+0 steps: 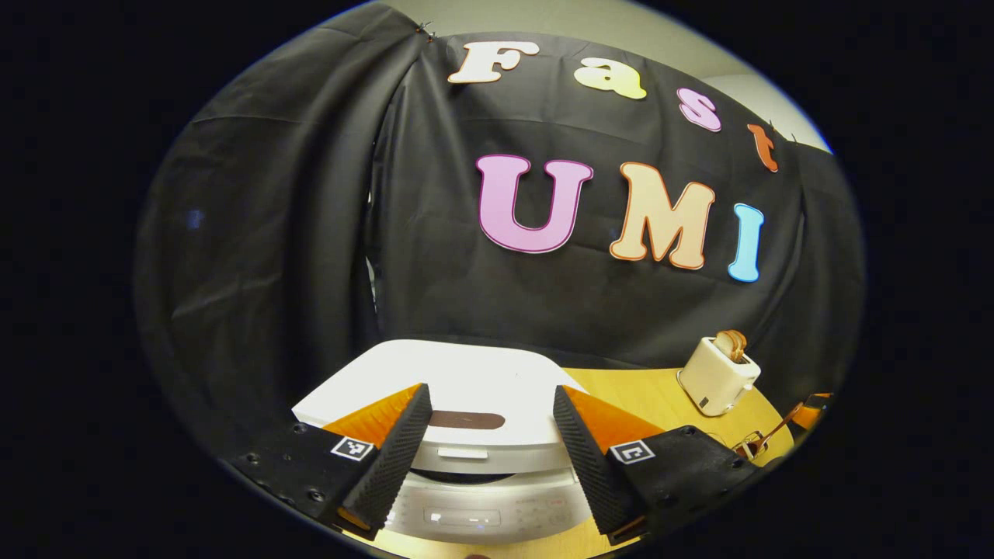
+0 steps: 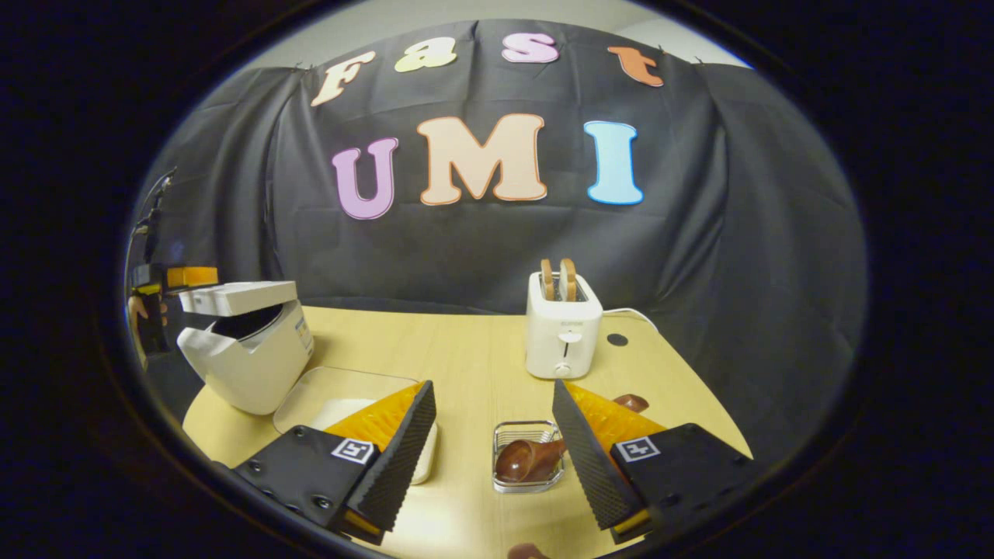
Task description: Close the left gripper, press the button to open the rice cooker; take a wooden spoon from the chopstick holder with the right hand, scoop a spoonful of rice and pour it into the rice cooker, then put the wooden spoon back into the chopstick holder.
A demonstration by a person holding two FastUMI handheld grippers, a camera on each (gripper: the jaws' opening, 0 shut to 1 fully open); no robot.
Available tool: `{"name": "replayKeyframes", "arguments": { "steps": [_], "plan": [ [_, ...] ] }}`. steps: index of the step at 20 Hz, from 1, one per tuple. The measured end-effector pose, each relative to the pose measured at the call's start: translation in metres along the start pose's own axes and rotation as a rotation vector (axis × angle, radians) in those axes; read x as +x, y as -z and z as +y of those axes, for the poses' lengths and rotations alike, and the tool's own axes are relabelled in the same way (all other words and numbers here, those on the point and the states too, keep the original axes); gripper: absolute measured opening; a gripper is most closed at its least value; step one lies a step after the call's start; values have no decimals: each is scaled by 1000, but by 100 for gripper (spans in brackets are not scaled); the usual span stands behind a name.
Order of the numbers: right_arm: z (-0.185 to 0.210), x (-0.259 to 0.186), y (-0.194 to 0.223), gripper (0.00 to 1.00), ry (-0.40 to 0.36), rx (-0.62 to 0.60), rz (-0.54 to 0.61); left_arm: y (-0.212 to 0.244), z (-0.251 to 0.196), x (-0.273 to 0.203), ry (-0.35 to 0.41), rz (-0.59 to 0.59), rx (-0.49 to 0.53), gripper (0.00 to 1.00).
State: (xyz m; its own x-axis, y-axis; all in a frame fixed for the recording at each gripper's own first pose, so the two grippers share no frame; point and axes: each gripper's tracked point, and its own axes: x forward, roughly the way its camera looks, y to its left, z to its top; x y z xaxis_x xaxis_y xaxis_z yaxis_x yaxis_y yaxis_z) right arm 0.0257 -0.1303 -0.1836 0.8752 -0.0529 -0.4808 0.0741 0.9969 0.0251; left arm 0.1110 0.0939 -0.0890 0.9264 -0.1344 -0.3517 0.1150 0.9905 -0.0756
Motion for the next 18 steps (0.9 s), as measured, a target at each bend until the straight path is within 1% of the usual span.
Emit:
{"name": "replayKeyframes", "arguments": {
  "steps": [4, 10, 14, 18],
  "plan": [
    [4, 1, 2, 95, -4, -2, 5, 12, 2, -1, -9, 7, 11, 94],
    [9, 1, 3, 95, -6, -8, 3, 50, 5, -1, -16, 71, -8, 94],
    [10, -1, 3, 95, -6, -7, 4, 60, 6, 0, -24, 89, -9, 94],
    [12, -1, 3, 95, -8, -4, 6, 65, 6, 1, -33, 103, 13, 94]
  ]
}}
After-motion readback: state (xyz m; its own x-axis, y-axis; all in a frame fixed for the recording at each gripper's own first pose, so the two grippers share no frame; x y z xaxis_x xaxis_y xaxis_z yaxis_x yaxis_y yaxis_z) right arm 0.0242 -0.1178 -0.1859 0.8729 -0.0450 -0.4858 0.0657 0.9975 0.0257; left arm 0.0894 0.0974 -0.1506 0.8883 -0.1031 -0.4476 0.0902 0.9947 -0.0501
